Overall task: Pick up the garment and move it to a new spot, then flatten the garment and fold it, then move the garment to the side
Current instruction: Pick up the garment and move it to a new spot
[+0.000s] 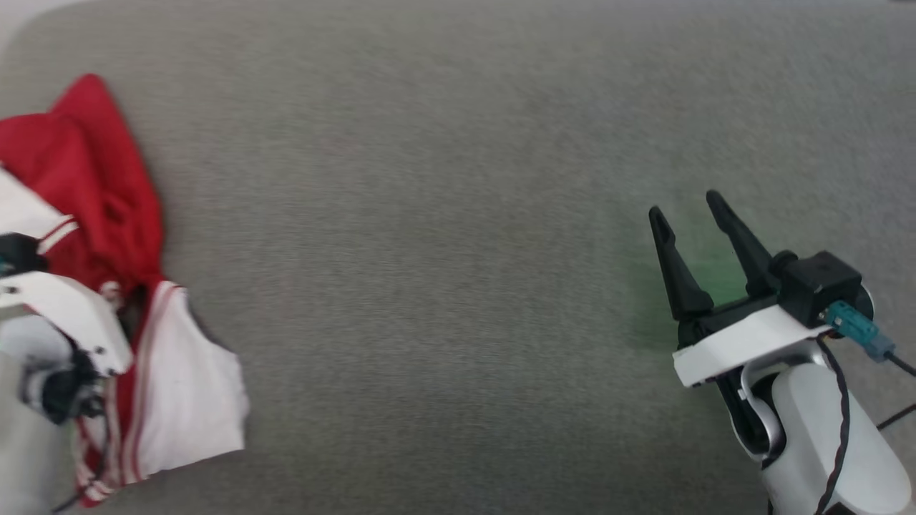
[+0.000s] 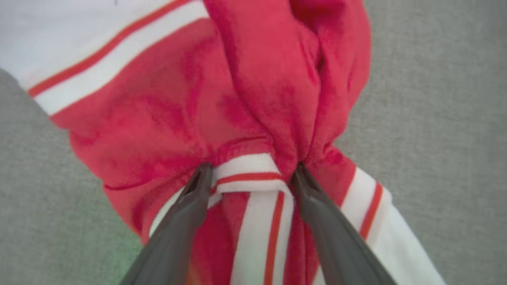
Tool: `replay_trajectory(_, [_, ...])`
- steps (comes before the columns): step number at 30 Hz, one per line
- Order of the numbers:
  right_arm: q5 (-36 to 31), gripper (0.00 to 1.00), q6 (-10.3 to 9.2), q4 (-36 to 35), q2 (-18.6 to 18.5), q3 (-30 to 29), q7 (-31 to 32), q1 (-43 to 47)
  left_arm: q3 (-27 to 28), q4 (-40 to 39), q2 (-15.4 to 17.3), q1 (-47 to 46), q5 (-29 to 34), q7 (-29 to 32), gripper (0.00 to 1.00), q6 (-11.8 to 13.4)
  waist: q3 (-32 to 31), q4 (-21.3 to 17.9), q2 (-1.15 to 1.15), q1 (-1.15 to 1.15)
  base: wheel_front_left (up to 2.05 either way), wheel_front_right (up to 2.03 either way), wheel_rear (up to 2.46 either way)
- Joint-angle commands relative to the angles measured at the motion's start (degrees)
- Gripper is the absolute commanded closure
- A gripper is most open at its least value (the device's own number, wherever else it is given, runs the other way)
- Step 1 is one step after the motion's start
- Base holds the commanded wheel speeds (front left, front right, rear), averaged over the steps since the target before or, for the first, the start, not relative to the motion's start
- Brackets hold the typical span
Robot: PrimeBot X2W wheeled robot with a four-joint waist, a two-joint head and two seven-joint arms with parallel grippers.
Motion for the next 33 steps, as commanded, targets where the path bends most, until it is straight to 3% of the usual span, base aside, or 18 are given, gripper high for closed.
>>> replay_trajectory(1, [0.4,0.00,-0.01,-0.2,0.2,-0.2,-0.3,-1.1,-0.3,2.2,-0.2,-0.2,-0.8,1.0,0.00,0.2,2.8,-3.1,0.00,0.00,0.00,0.00,0.00])
replay_trajectory(6, [0.6,0.00,-0.01,-0.5,0.5,-0.2,-0.3,-1.7,-0.4,6.2,0.7,-1.3,-1.4,1.1,0.00,0.3,3.6,-4.6,0.00,0.00,0.00,0.00,0.00])
replay_trajectory(7, [0.7,0.00,-0.01,-0.5,0.5,-0.2,-0.3,-1.7,-0.7,7.1,0.6,-1.6,-1.4,1.1,0.27,0.3,3.6,-4.9,0.00,0.00,0.00,0.00,0.00])
replay_trajectory(8, [0.7,0.00,-0.01,-0.3,0.8,0.0,-0.3,-1.4,-0.9,7.8,0.4,-2.0,-1.6,-0.4,0.97,0.3,3.4,-5.2,0.00,0.00,0.00,0.00,0.00])
replay_trajectory(9, [0.7,0.00,0.00,-0.1,1.0,-0.1,-0.3,-1.2,-0.9,7.8,0.9,-2.4,-1.0,-2.3,1.00,0.2,3.1,-5.3,0.00,0.00,0.00,0.00,0.00])
replay_trajectory(14, [0.8,0.00,-0.01,0.5,2.0,-0.7,-0.3,0.0,-2.1,6.6,3.8,-5.9,3.4,-14.8,1.00,1.3,0.6,-5.6,0.00,0.00,0.00,0.00,0.00])
replay_trajectory(20, [0.7,0.00,-0.01,0.7,3.6,-0.9,-0.3,0.3,-6.6,3.0,3.9,-10.7,8.9,-23.8,1.00,0.8,-2.8,-7.4,0.00,0.00,0.00,0.00,0.00])
replay_trajectory(27, [1.0,0.00,0.00,0.9,5.5,-1.5,-0.3,1.3,-16.3,-5.2,-0.8,-17.1,13.5,-25.7,1.00,0.1,-3.8,-12.4,0.00,0.00,0.00,0.00,0.00])
replay_trajectory(33, [1.6,0.00,0.00,0.9,6.7,-2.7,-0.3,2.2,-33.3,-15.3,-6.8,-20.6,10.5,-23.2,1.00,0.1,-2.1,-17.9,0.00,0.00,0.00,0.00,0.00])
